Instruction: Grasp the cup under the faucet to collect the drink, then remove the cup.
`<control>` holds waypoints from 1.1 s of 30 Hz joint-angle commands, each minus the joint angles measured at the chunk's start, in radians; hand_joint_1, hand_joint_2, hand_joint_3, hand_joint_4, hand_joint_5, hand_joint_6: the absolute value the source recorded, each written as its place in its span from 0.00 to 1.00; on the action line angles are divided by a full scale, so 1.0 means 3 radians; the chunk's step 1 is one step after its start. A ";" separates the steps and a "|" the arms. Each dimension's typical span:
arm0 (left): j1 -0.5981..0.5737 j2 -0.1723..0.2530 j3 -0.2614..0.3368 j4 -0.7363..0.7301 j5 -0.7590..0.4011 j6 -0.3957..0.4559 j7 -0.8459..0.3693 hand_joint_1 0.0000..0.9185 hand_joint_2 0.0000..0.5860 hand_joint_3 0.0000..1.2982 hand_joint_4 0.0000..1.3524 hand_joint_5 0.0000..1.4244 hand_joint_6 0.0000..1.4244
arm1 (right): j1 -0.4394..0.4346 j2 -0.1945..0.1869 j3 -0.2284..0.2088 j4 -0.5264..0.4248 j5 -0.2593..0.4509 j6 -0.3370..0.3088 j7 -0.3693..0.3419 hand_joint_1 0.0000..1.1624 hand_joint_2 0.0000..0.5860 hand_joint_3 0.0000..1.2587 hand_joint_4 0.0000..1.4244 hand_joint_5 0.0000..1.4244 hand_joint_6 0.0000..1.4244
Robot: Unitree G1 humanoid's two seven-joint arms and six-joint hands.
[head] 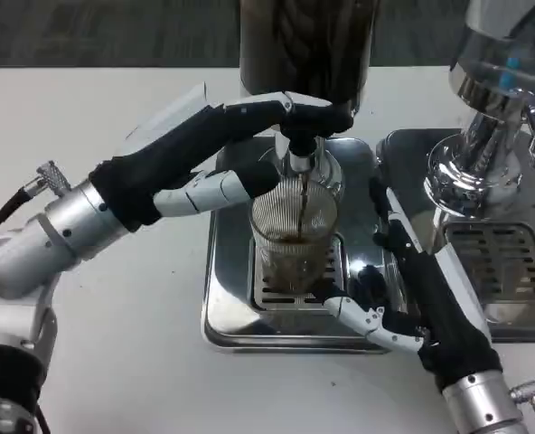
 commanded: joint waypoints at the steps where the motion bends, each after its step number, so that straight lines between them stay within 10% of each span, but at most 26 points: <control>1: 0.0116 0.0091 -0.0032 0.0005 0.0076 -0.0023 -0.0019 0.00 0.22 0.25 0.20 0.19 0.16 | -0.0101 0.0011 0.0003 0.0086 0.0067 0.0040 0.0058 0.61 0.34 0.00 0.00 0.00 0.07; 33: 0.0208 0.0167 -0.0030 -0.0137 0.0078 0.0011 0.0052 0.00 0.24 0.27 0.22 0.20 0.16 | -0.0575 0.0123 0.0039 0.0611 0.0194 0.0034 0.0263 0.60 0.35 0.00 0.00 0.00 0.04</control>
